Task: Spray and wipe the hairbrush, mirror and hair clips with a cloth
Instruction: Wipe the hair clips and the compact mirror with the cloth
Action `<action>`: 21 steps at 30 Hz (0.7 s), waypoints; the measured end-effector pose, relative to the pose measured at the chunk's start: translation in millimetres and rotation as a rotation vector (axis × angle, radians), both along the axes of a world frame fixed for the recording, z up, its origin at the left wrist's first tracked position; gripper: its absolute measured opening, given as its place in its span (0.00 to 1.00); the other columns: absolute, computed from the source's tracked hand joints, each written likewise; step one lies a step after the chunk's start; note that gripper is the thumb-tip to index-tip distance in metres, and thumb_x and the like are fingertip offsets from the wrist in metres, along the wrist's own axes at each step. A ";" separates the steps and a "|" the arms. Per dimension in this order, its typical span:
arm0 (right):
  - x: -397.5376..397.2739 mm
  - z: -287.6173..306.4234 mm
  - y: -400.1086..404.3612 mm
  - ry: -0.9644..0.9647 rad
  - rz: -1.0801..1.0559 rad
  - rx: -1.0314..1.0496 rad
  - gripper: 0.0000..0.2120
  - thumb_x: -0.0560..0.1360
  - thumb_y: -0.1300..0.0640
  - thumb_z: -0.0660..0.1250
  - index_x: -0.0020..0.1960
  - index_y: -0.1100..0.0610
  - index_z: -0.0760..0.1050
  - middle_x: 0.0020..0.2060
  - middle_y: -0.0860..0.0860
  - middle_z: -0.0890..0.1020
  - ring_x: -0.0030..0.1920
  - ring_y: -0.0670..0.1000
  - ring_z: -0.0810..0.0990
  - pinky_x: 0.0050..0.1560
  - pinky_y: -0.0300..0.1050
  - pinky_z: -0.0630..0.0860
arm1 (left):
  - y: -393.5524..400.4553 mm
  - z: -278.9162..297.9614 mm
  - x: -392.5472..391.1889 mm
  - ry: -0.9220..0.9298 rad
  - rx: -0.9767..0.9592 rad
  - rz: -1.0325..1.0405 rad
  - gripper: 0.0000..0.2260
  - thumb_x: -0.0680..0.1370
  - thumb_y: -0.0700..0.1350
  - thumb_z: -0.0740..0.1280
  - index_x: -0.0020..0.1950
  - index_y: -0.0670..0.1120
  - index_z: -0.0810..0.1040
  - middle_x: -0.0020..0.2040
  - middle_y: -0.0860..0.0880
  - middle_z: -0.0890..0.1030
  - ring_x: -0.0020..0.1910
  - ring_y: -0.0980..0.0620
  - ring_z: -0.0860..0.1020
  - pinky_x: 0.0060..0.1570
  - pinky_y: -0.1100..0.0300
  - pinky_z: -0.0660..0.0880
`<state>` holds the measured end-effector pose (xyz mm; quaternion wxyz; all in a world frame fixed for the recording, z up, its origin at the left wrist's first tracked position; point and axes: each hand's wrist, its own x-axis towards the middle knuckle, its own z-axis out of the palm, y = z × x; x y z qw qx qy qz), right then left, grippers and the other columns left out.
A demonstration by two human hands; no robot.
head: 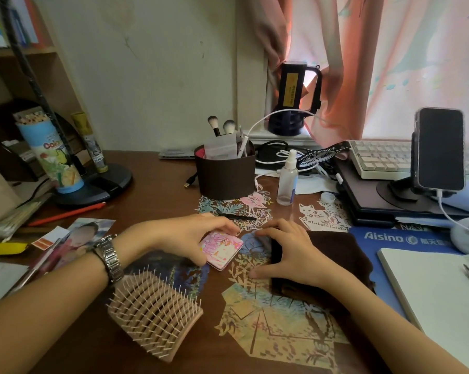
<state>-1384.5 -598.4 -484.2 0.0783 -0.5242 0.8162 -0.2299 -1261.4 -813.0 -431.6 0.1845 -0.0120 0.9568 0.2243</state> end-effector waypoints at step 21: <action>-1.3 -5.5 -0.3 0.030 0.012 -0.006 0.45 0.56 0.21 0.61 0.67 0.43 0.69 0.58 0.41 0.67 0.64 0.47 0.63 0.63 0.40 0.54 | -13.7 0.3 29.5 -0.002 -0.386 0.410 0.35 0.62 0.60 0.75 0.66 0.54 0.67 0.62 0.55 0.73 0.58 0.53 0.72 0.56 0.52 0.74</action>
